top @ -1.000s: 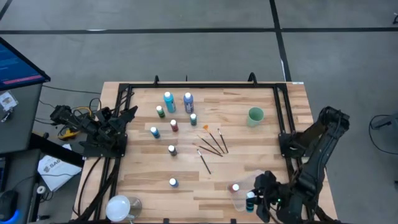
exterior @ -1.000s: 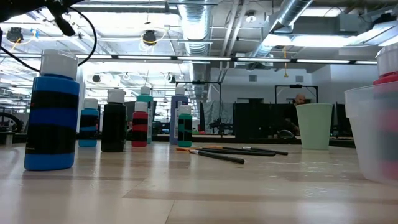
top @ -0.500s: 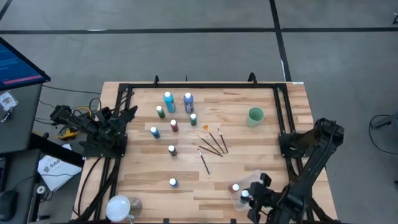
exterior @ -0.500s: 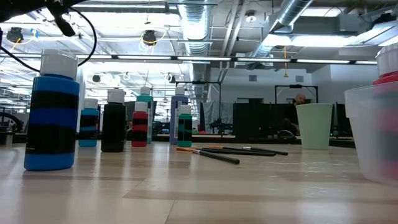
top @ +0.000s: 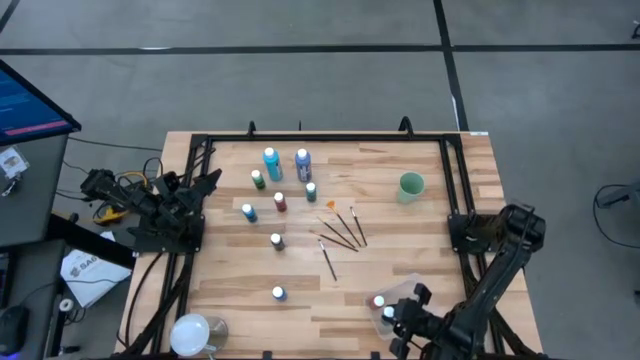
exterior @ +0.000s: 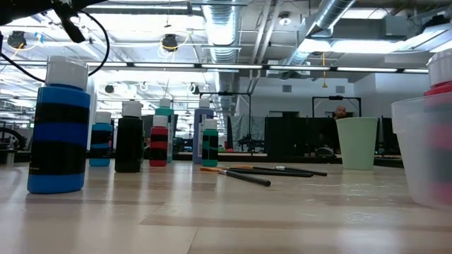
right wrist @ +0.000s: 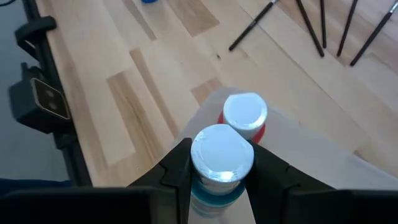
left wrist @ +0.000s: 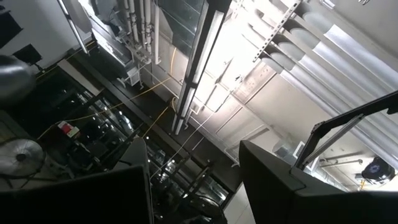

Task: Pick & Place Paint Supplies
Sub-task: Put the light blue paint bottle into the transparent bin

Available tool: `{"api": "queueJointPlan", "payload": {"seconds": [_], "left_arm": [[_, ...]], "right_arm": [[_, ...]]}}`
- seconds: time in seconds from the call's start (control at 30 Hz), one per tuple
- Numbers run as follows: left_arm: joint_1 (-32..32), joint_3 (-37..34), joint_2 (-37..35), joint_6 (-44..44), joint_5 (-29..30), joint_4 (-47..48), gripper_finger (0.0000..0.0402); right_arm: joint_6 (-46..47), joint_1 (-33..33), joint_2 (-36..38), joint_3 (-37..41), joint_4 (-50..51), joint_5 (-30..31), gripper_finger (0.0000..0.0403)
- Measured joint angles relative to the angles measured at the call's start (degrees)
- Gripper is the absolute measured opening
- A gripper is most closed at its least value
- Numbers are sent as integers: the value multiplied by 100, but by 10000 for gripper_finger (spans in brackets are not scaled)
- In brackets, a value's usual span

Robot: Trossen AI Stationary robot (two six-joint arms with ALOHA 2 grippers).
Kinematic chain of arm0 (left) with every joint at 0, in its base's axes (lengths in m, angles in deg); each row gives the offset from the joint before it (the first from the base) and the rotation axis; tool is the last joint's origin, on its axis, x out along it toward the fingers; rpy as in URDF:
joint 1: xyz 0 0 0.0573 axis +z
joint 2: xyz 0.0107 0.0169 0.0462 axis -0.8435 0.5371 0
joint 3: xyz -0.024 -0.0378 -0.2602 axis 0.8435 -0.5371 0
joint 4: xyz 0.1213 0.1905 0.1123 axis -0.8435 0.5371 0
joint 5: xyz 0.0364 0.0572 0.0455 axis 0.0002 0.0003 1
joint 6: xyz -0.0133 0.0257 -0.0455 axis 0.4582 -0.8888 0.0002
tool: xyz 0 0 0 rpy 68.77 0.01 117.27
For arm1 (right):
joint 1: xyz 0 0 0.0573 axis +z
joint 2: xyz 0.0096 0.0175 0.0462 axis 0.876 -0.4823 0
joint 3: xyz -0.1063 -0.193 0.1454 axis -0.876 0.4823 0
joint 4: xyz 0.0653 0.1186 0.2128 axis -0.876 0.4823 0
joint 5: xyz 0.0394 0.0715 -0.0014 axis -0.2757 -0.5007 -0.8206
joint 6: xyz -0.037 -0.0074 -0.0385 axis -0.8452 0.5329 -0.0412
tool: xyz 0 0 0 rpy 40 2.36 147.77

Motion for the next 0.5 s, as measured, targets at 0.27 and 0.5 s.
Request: {"api": "queueJointPlan", "payload": {"seconds": [0.27, 0.5], "left_arm": [[0, 0, 0, 0, 26, 0, 132], [0, 0, 1, 0, 24, 0, 132]], "right_arm": [[17, 20, -106, 0, 28, 512, 105], [72, 22, -105, 1, 9, 511, 106]]}}
